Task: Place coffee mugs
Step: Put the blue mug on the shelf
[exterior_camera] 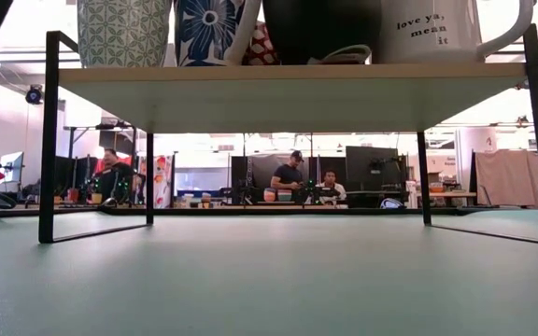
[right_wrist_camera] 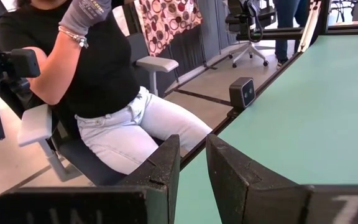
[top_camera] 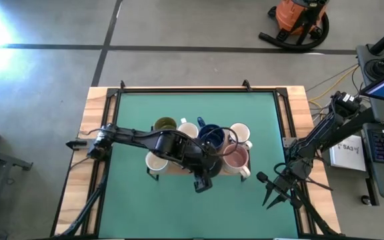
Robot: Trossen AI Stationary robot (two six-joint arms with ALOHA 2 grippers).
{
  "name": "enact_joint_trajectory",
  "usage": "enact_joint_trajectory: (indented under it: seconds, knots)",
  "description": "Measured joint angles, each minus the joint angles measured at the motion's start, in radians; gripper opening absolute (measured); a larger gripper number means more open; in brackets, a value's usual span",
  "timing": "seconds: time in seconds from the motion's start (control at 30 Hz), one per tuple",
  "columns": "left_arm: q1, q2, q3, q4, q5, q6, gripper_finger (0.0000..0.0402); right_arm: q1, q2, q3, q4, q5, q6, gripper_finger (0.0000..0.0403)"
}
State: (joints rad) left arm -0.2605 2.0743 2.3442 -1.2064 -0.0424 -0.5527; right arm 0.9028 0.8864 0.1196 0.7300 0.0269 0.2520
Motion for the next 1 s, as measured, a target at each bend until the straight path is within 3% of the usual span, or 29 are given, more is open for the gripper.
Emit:
enact_joint_trajectory:
  seconds: [0.5, 1.0]
  knots:
    - [0.002, 0.000, -0.003, -0.007, -0.029, -0.062, 0.0016, 0.000, 0.000, 0.000, 0.000, 0.000, 0.000, 0.0068]
    - [0.002, 0.018, -0.001, 0.003, -0.048, -0.062, 0.0074, 0.000, 0.000, 0.000, 0.000, 0.000, 0.000, 0.0068]
